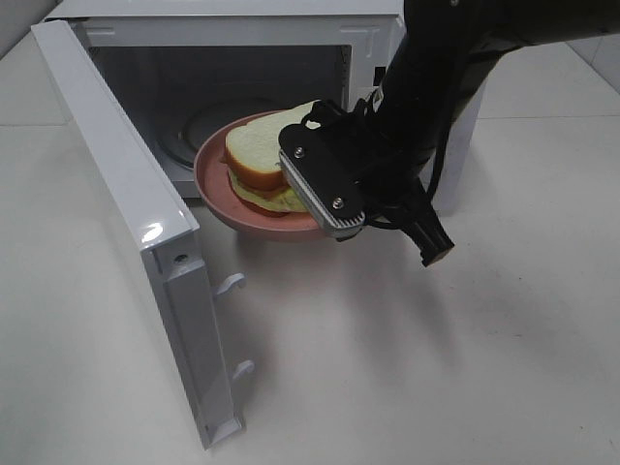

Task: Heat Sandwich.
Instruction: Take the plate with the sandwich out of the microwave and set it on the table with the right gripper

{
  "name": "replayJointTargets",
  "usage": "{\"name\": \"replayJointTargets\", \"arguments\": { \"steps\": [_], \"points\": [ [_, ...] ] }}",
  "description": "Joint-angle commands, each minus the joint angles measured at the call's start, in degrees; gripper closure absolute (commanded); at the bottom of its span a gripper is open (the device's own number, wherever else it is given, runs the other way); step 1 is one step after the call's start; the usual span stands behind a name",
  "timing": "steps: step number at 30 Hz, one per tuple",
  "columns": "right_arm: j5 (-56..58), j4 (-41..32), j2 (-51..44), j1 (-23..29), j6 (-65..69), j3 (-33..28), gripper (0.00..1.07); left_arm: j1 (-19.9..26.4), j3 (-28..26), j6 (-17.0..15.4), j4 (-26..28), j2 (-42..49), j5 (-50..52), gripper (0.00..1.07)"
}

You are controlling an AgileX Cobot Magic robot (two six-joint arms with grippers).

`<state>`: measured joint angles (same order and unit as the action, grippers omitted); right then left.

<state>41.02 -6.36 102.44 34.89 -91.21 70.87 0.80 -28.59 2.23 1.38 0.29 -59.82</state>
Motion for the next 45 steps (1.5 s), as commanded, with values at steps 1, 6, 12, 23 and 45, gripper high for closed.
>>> {"name": "replayJointTargets", "arguments": {
  "steps": [1,6,12,23,45],
  "points": [
    [-1.66,-0.29,-3.15,-0.11,0.06,-2.12,1.07,0.0,0.17,0.0,0.23,1.43,0.46,0.07],
    [-1.66,-0.29,-5.84,-0.11,0.4,-4.98,1.07,0.0,0.17,0.0,0.23,1.43,0.46,0.07],
    [-2.69,-0.29,-10.89,-0.11,1.78,-10.31,1.07,0.0,0.17,0.0,0.23,1.43,0.46,0.07],
    [-3.09,0.0,-18.62,-0.11,4.35,-18.11,1.07,0.0,0.17,0.0,0.23,1.43,0.46,0.07],
    [-1.55,5.84,-36.15,-0.11,18.16,-33.0,1.07,0.0,0.17,0.0,0.23,1.43,0.46,0.07]
  ]
}}
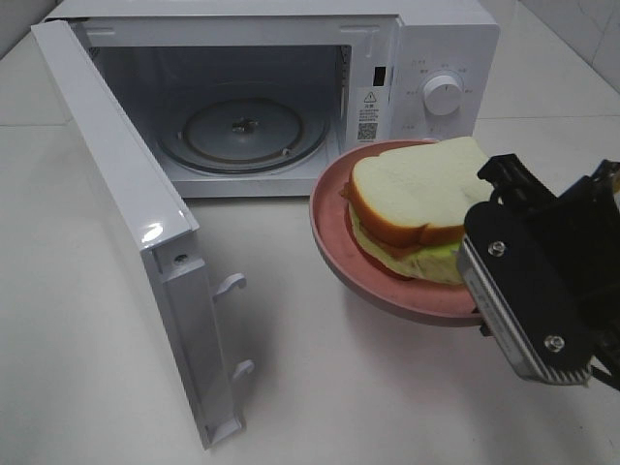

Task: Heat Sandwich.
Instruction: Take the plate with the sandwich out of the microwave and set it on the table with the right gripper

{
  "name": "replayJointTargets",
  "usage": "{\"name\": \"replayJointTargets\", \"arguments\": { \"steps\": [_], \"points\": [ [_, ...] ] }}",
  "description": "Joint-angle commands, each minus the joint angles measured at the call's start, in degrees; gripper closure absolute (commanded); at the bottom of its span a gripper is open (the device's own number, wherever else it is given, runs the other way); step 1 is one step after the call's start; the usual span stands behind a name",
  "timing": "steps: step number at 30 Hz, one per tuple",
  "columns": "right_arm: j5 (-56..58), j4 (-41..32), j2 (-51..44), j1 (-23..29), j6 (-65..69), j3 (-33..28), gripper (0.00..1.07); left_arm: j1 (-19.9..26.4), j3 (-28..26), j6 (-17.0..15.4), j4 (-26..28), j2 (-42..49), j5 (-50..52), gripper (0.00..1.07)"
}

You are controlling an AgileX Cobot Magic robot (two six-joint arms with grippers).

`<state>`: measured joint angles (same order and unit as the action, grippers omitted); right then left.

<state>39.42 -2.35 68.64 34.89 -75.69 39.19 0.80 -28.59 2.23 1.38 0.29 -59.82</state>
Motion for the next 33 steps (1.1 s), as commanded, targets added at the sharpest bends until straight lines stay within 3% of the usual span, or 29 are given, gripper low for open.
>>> {"name": "replayJointTargets", "arguments": {
  "steps": [1,14,33],
  "points": [
    [0.8,2.98,-3.72,-0.11,4.3,-2.41,1.07,0.0,0.17,0.0,0.23,1.43,0.46,0.07],
    [4.35,9.8,-11.97,-0.11,19.82,-7.1,1.07,0.0,0.17,0.0,0.23,1.43,0.46,0.07],
    [9.0,23.2,-12.78,-0.11,48.76,-7.22,1.07,0.0,0.17,0.0,0.23,1.43,0.46,0.07]
  ]
}}
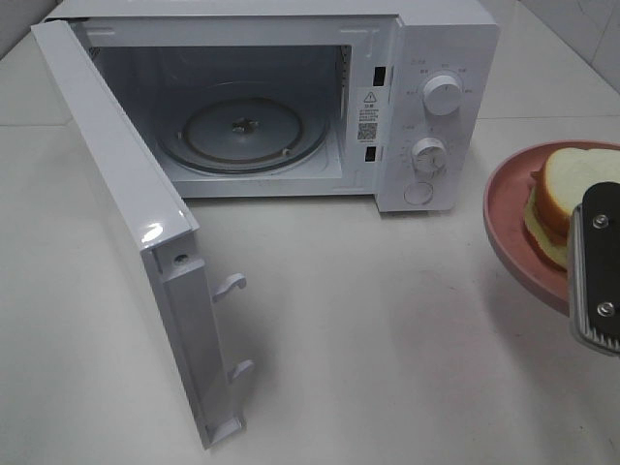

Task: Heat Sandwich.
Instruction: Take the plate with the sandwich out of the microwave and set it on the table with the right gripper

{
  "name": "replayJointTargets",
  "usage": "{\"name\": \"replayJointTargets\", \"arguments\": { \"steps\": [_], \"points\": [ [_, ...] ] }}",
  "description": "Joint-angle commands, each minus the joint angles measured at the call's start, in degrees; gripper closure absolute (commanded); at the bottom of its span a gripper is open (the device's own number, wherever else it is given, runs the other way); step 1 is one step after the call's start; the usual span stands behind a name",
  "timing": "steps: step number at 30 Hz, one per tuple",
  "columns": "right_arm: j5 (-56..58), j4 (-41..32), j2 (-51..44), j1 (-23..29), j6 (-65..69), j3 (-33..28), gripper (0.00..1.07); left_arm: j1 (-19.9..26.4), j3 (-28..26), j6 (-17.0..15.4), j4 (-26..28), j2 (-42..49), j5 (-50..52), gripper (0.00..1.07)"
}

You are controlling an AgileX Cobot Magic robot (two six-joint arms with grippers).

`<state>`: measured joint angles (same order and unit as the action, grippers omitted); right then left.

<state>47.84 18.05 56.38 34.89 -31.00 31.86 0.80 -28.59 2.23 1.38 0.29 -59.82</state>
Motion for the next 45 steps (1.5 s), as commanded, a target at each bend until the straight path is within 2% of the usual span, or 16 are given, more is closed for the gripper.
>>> {"name": "replayJointTargets", "arguments": {
  "steps": [1,14,19,21,36,45],
  "points": [
    [1.2,2.81,-0.29,-0.11,5.5,0.11,1.07,0.0,0.17,0.0,0.23,1.43,0.46,0.07],
    [0.63,4.93,-0.29,-0.34,11.75,0.11,1.07,0.0,0.17,0.0,0.23,1.43,0.46,0.07],
    [0.57,5.61,2.58,-0.63,13.87,0.17,1.07,0.0,0.17,0.0,0.23,1.43,0.46,0.07],
    [-1.15,5.56,5.44,-2.98,15.47,0.23,1.07,0.0,0.17,0.0,0.23,1.43,0.46,0.07],
    [-8.25,7.62,14.67,-11.06,23.95,0.34,1.07,0.0,0.17,0.0,0.23,1.43,0.46,0.07],
    [-9.17,10.14,20.11,-16.27,31.8,4.64,1.07,0.0,0.17,0.0,0.23,1.43,0.46,0.07]
  ]
}}
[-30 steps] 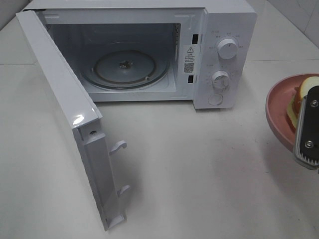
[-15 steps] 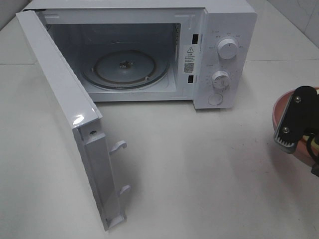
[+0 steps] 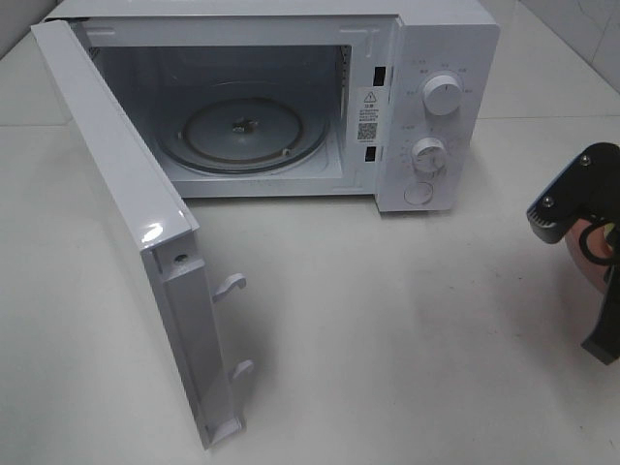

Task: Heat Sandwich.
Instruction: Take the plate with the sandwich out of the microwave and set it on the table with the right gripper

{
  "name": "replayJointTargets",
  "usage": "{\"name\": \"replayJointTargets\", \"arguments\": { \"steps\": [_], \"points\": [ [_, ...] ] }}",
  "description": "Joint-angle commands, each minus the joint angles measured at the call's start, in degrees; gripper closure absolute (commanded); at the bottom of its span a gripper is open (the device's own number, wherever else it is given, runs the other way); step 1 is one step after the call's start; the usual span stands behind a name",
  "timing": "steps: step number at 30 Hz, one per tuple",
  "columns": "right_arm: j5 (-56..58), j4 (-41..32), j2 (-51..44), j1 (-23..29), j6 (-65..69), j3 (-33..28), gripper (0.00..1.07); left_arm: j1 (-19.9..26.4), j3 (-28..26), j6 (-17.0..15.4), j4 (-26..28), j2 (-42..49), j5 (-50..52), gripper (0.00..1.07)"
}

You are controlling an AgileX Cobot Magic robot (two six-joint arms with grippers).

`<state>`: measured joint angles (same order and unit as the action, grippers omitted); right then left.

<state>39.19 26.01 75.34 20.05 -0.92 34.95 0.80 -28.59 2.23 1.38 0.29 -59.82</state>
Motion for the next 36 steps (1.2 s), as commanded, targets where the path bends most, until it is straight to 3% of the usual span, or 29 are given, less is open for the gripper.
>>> {"name": "replayJointTargets", "arguments": {
  "steps": [1,23,36],
  "points": [
    [-0.69,2.12,2.23,-2.69,2.58,2.35,1.07,0.0,0.17,0.0,0.23,1.43,0.46,0.07],
    [-5.9,3.32,9.91,-14.09,11.17,6.53,1.07,0.0,0.17,0.0,0.17,1.43,0.46,0.07],
    [-11.86,5.33,15.24,-15.47,15.36,6.47,1.07,0.0,0.17,0.0,0.17,1.43,0.46,0.07]
  ]
}}
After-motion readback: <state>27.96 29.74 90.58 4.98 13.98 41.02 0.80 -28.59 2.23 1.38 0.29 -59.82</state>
